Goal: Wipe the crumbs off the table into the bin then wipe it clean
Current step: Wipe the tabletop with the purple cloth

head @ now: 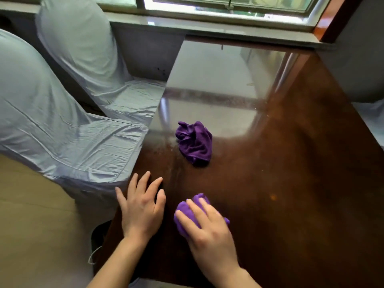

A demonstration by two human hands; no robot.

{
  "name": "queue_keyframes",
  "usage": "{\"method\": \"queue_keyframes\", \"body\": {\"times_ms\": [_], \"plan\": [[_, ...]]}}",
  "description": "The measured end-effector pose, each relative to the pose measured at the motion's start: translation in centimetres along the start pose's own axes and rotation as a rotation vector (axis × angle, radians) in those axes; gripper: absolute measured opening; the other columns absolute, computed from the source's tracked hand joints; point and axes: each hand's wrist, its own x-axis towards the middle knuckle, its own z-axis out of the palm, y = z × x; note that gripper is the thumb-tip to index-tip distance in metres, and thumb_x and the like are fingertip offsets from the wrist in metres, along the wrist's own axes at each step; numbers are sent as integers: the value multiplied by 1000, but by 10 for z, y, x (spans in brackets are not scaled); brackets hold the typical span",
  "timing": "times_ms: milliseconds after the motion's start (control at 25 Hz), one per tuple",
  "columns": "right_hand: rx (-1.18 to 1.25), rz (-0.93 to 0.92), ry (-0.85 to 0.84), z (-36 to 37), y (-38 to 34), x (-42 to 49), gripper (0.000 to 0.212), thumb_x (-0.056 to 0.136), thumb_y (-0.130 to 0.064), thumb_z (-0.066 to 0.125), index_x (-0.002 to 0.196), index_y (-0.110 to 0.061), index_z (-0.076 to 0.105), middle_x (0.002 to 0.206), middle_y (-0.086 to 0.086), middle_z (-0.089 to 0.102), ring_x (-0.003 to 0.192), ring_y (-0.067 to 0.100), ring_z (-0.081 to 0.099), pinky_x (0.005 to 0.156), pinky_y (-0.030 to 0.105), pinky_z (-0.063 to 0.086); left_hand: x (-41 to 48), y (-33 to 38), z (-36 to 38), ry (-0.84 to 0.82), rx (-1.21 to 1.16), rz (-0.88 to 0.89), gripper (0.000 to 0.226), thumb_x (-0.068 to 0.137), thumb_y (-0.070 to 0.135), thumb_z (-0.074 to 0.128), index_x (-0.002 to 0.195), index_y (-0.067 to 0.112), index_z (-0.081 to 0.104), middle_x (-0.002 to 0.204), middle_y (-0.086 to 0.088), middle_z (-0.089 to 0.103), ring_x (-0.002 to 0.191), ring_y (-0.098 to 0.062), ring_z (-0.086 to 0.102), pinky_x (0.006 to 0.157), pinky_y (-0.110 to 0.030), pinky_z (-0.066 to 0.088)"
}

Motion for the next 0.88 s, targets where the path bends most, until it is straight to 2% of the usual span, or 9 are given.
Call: {"method": "queue_keyframes", "body": {"times_ms": [80,280,360,560,720,880], "plan": [[49,-117,1,18,-6,48,26,95,-31,60,120,-24,67,128,9,67,121,33,60,102,44,47,1,-2,-4,57,-101,-59,57,84,46,27,125,27,62,146,-5,49,142,-26,33,115,-62,14],[-44,96,-69,35,-27,145,29,88,-28,66,114,-16,69,118,17,70,115,39,63,104,45,47,3,-7,-3,101,-153,-72,58,86,43,27,126,21,62,140,-10,55,137,-29,40,111,-57,28],[20,127,-74,37,-33,128,32,91,-27,62,122,-20,65,129,14,65,123,36,58,104,45,47,3,-8,-3,98,-138,-73,58,86,43,27,126,20,62,139,-11,56,137,-30,41,110,-57,29],[79,-103,-24,13,-5,47,34,93,-30,61,127,-27,61,131,6,65,123,26,59,102,39,49,1,-3,-6,24,-111,-60,61,86,43,24,129,19,60,144,-15,49,141,-31,33,120,-51,14],[67,54,-69,19,-5,109,40,82,-21,68,121,-19,64,124,7,67,115,29,61,100,38,49,1,-1,-10,34,-127,-54,59,87,42,26,125,16,64,141,-17,52,139,-33,37,119,-52,20],[204,151,-133,47,-29,185,38,90,-27,59,127,-17,59,127,10,64,118,33,54,104,40,43,4,-3,-9,55,-105,-38,56,86,36,31,117,8,68,134,-20,58,132,-38,46,112,-58,31]]}}
